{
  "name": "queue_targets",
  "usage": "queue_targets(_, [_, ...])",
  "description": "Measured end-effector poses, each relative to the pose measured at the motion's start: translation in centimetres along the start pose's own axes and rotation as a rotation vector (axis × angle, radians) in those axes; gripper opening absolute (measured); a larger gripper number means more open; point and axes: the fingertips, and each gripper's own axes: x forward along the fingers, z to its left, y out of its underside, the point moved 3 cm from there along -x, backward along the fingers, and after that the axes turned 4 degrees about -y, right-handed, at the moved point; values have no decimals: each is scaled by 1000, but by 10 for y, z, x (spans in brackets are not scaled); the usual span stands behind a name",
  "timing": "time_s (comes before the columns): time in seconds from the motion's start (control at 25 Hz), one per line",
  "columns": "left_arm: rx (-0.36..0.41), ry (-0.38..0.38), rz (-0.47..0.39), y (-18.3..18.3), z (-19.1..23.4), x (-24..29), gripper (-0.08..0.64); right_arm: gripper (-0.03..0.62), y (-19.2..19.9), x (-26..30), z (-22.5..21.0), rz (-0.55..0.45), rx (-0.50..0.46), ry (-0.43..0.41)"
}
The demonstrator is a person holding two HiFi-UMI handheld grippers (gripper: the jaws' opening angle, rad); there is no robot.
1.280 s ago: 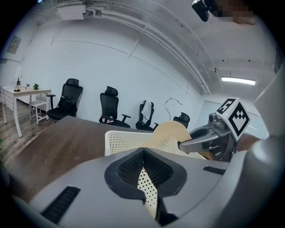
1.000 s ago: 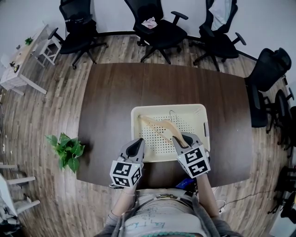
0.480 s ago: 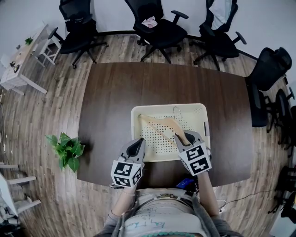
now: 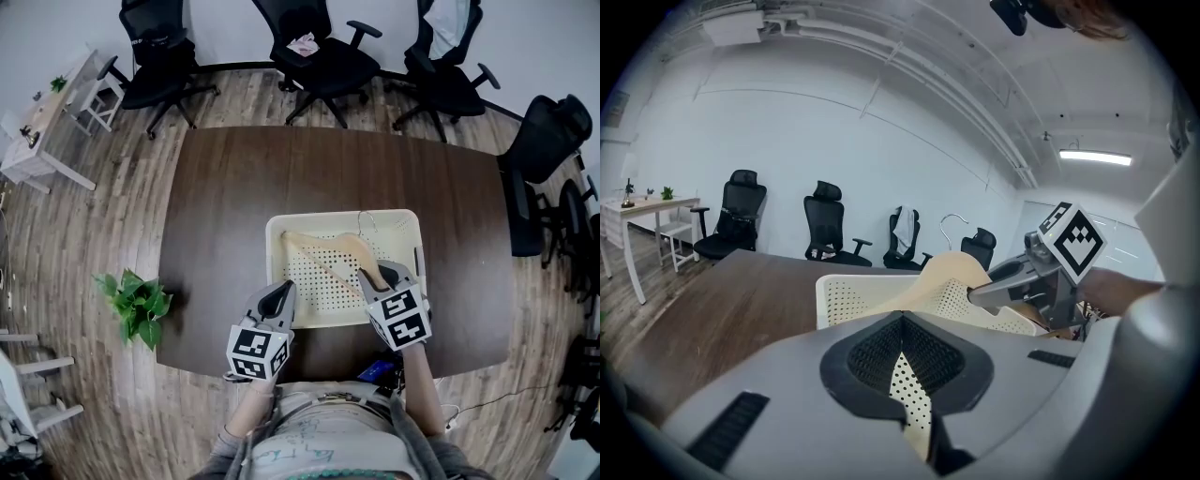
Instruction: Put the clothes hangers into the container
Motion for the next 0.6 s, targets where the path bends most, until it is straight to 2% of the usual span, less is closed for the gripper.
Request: queue_targets(0.6, [27, 1, 11, 3, -2, 0, 11, 94, 2, 5, -12, 23, -9, 55])
